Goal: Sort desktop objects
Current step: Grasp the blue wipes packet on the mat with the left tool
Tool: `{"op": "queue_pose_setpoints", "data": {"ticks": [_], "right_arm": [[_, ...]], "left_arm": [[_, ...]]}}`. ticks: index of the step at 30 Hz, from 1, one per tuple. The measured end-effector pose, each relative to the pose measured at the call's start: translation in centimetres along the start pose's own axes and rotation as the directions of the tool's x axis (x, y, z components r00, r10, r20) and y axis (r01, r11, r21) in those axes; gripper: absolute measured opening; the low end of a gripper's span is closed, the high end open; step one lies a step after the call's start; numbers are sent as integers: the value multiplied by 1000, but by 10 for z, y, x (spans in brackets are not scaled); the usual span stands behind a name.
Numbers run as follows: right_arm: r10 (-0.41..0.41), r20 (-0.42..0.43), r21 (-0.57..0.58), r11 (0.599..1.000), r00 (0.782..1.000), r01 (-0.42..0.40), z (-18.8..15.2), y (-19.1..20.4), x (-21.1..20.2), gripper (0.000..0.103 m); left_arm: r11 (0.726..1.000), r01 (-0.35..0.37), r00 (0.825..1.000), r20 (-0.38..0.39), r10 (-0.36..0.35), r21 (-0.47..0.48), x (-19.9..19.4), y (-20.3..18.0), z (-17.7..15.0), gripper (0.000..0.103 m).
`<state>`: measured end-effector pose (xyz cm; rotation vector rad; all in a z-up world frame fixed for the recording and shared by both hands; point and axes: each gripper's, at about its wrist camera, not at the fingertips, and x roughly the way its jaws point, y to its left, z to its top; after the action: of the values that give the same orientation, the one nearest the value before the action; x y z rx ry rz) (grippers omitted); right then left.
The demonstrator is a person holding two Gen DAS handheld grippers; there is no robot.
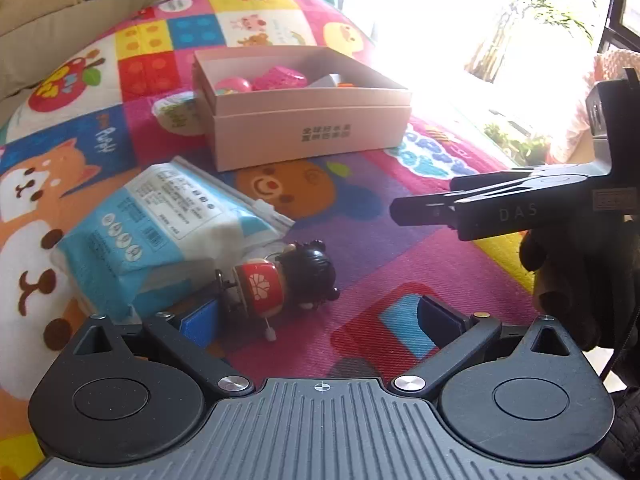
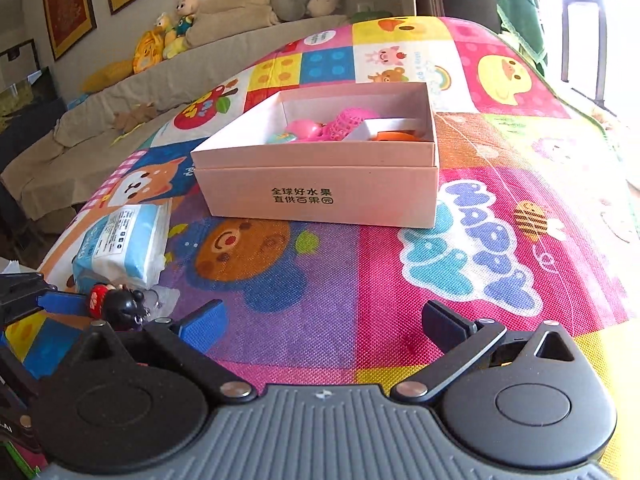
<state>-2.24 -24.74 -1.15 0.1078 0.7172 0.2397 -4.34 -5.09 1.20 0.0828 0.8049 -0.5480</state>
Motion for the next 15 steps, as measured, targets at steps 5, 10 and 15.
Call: {"op": "queue_pose_setpoints", "data": {"ticks": [5,10,15], "right_arm": [[11,12,46,999,1000,-11,0,-6,0,103],[8,13,46,999,1000,-9,0,-5,0,103],[2,13,41,999,1000,-2,-1,-5,1,103]], "left_arm": [[991,32,997,72,-41,127,-15,-16,7,103],[985,-85,980,193,55,148,-42,4,23,103],[951,-259,961,140,237,168,-17,41,28,103]]}}
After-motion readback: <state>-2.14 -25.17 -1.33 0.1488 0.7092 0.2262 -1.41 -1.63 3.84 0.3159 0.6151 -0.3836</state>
